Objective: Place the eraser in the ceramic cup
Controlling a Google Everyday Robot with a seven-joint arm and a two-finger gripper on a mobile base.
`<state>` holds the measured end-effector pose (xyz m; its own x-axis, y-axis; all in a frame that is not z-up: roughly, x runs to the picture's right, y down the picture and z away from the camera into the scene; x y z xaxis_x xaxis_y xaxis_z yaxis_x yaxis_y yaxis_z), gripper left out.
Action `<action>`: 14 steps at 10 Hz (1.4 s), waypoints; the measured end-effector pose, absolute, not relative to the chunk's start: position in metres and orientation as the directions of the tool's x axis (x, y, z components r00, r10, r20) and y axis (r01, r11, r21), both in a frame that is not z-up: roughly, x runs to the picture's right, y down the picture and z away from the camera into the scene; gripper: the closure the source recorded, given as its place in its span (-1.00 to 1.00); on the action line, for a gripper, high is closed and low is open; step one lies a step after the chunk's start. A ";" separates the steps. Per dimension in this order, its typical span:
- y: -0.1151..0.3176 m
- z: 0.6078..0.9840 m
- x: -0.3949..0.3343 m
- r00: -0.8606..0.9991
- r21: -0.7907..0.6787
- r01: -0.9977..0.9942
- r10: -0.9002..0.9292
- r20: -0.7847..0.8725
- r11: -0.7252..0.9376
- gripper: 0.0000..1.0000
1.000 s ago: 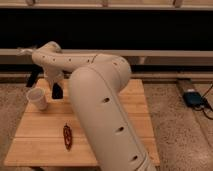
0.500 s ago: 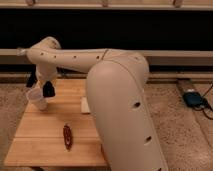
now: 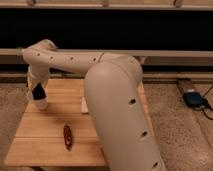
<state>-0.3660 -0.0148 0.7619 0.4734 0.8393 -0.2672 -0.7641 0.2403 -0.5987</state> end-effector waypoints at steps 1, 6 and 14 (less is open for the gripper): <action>-0.017 0.763 -0.372 0.481 -0.613 -0.751 0.838 -0.255 0.245 1.00; -0.013 0.779 -0.409 0.519 -0.646 -0.716 0.820 -0.239 0.265 1.00; -0.024 0.810 -0.416 0.473 -0.611 -0.755 0.843 -0.255 0.238 -0.19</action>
